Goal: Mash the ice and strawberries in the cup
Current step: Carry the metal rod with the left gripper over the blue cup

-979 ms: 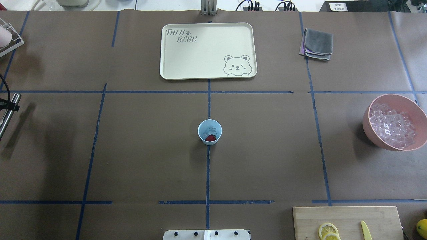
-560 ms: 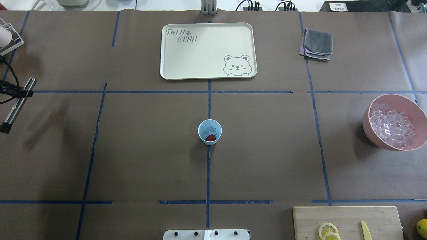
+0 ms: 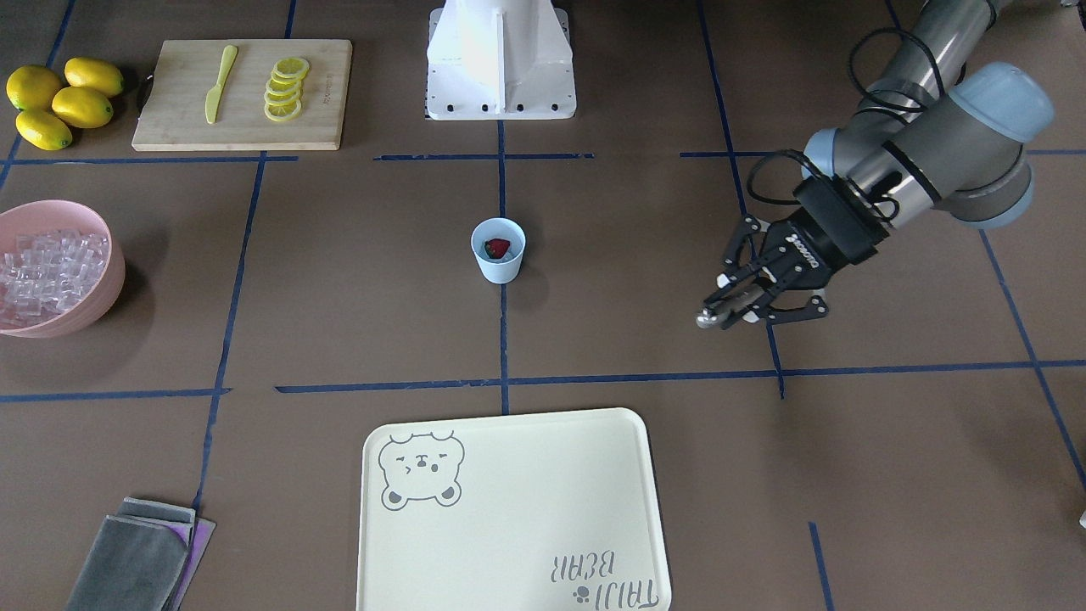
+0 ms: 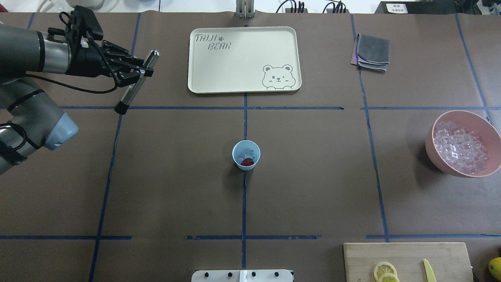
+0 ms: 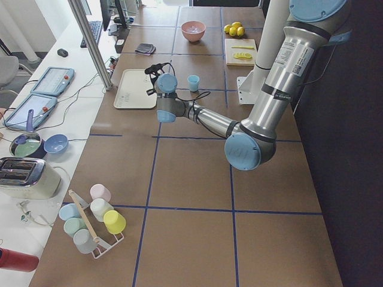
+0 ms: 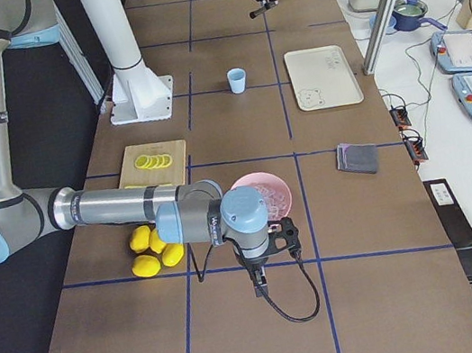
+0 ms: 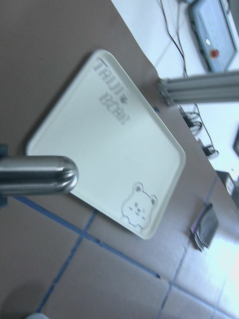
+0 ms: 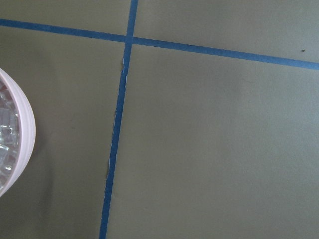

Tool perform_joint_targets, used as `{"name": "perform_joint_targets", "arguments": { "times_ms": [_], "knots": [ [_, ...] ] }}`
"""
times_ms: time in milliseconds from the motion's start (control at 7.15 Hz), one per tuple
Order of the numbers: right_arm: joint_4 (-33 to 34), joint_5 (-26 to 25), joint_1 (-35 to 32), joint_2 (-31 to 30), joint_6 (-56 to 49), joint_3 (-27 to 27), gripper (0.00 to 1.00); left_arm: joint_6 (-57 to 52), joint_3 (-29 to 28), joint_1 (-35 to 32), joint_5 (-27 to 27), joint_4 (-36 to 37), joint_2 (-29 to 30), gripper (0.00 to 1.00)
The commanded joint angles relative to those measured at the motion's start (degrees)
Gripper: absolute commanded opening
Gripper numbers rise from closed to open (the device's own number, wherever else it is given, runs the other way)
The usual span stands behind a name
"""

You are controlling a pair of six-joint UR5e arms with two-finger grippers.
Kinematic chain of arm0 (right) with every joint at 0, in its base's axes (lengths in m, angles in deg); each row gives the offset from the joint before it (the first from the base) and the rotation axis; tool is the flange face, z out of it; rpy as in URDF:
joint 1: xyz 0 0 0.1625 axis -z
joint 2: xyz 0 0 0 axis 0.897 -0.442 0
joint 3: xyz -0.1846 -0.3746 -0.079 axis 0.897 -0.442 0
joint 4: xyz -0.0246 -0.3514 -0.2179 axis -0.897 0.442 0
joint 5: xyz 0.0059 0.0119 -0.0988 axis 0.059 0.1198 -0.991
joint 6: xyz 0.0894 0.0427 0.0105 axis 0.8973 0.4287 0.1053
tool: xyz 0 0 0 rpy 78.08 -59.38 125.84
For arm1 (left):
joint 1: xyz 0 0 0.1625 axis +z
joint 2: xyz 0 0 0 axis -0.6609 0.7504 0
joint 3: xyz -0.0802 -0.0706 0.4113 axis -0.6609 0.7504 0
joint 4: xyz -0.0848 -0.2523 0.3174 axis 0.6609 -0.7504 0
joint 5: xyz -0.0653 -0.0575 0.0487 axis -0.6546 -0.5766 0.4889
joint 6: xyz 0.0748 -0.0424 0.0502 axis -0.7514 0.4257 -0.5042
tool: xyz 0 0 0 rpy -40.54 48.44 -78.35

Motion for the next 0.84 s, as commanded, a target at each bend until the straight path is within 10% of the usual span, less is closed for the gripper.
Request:
{"name": "perform_joint_targets", "arguments": {
  "times_ms": [0, 280, 699],
  "knots": [
    [0.0, 0.01, 0.0, 0.17, 0.0, -0.01, 0.99, -0.21, 0.0, 10.88, 14.35, -12.47, 5.68, 0.0],
    [0.0, 0.01, 0.0, 0.52, 0.35, -0.01, 0.99, -8.85, -0.09, 20.86, 29.45, -22.18, 9.36, 0.0],
    [-0.08, 0.01, 0.0, 0.79, 1.58, 0.17, 0.99, -14.86, -1.05, 21.23, 29.83, -30.44, 11.41, 0.0]
  ]
}}
